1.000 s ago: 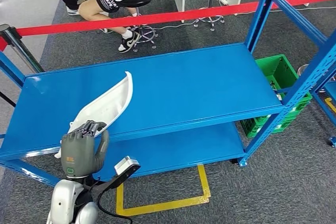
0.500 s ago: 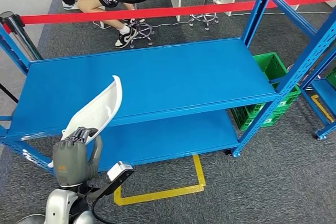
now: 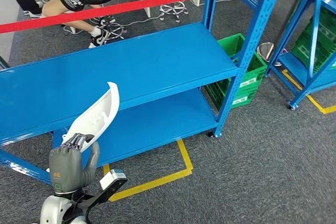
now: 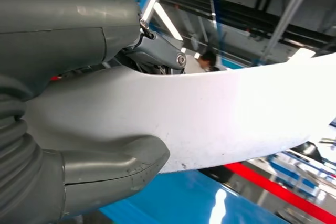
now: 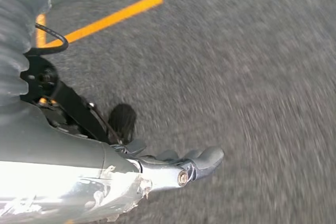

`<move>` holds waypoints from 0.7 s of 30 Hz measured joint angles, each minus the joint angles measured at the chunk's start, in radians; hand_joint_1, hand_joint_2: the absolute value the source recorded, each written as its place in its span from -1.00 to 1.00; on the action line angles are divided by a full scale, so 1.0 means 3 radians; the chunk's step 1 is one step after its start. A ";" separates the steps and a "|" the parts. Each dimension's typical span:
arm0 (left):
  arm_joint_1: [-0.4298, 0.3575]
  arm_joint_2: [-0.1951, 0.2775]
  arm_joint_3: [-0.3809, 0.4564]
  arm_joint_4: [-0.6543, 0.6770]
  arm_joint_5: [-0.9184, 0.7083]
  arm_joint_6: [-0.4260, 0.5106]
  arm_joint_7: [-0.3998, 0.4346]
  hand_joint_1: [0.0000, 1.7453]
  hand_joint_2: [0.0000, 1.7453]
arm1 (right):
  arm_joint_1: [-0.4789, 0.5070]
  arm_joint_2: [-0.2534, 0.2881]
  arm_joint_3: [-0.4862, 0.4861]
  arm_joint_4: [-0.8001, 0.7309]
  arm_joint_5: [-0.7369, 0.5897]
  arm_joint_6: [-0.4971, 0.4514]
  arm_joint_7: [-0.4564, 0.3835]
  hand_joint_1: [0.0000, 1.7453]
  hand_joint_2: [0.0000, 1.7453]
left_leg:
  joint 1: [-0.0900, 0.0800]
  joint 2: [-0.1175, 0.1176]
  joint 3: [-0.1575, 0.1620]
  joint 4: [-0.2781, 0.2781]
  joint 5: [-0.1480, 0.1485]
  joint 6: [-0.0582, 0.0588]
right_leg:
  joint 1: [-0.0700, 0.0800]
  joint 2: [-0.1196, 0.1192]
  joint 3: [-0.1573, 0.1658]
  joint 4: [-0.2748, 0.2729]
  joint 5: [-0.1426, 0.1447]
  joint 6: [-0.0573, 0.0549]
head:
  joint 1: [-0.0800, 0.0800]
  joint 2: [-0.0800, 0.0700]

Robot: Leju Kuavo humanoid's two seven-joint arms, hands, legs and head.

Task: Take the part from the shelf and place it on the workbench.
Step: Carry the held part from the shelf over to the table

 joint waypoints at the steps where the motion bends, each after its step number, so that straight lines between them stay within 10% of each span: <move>1: -0.0002 -0.0004 0.0016 0.0004 0.0022 0.0000 -0.0032 1.00 1.00 | -0.0008 0.0003 -0.0017 -0.0001 -0.0001 -0.0010 0.0005 -1.00 1.00 | 0.0002 -0.0067 -0.0064 0.0215 -0.0165 -0.0007 | -0.0002 0.0041 -0.0048 0.0002 0.0040 -0.0012 | -0.0004 0.0000; 4: -0.0010 -0.0012 0.0058 0.0025 0.0079 0.0000 -0.0110 1.00 1.00 | -0.0014 0.0019 -0.0068 -0.0002 -0.0001 -0.0038 0.0026 -1.00 1.00 | -0.0003 -0.0122 -0.0125 0.0632 -0.0328 0.0015 | 0.0006 0.0170 -0.0198 0.0005 0.0153 -0.0011 | -0.0008 0.0000; 7: -0.0033 -0.0021 0.0072 0.0050 0.0137 0.0000 -0.0162 1.00 1.00 | -0.0017 0.0046 -0.0117 -0.0002 -0.0001 -0.0060 0.0039 -1.00 1.00 | -0.0012 -0.0276 0.0256 0.0124 -0.0070 0.0088 | 0.0007 0.0301 -0.0319 0.0006 0.0261 0.0010 | -0.0006 0.0000; 10: -0.0051 -0.0031 0.0083 0.0069 0.0191 0.0000 -0.0189 1.00 1.00 | -0.0027 0.0066 -0.0148 -0.0005 -0.0002 -0.0071 0.0039 -1.00 1.00 | -0.0009 -0.0478 0.0556 -0.0388 -0.0038 0.0117 | 0.0000 0.0419 -0.0394 -0.0016 0.0379 0.0063 | -0.0004 0.0000; 13: -0.0057 -0.0037 0.0102 0.0089 0.0233 0.0000 -0.0192 1.00 1.00 | -0.0008 0.0078 -0.0181 -0.0006 -0.0001 -0.0081 0.0036 -1.00 1.00 | 0.0000 -0.0360 0.0516 -0.0433 0.0031 0.0136 | 0.0001 0.0452 -0.0450 -0.0041 0.0432 0.0130 | -0.0009 0.0000; 18: -0.0036 -0.0044 0.0146 0.0113 0.0360 0.0000 -0.0231 1.00 1.00 | -0.0019 0.0106 -0.0201 -0.0006 -0.0039 -0.0130 0.0047 -1.00 1.00 | -0.0011 -0.0085 0.0350 -0.0442 0.0189 0.0194 | 0.0009 0.0079 -0.0686 0.0857 -0.0214 0.0191 | 0.0031 0.0000; 21: -0.0029 -0.0044 0.0163 0.0119 0.0430 0.0000 -0.0255 1.00 1.00 | -0.0021 0.0110 -0.0198 -0.0006 -0.0041 -0.0209 0.0086 -1.00 1.00 | -0.0017 0.0061 0.0246 -0.0430 0.0263 0.0181 | -0.0007 0.0027 -0.0420 0.0806 -0.0034 0.0210 | 0.0031 0.0000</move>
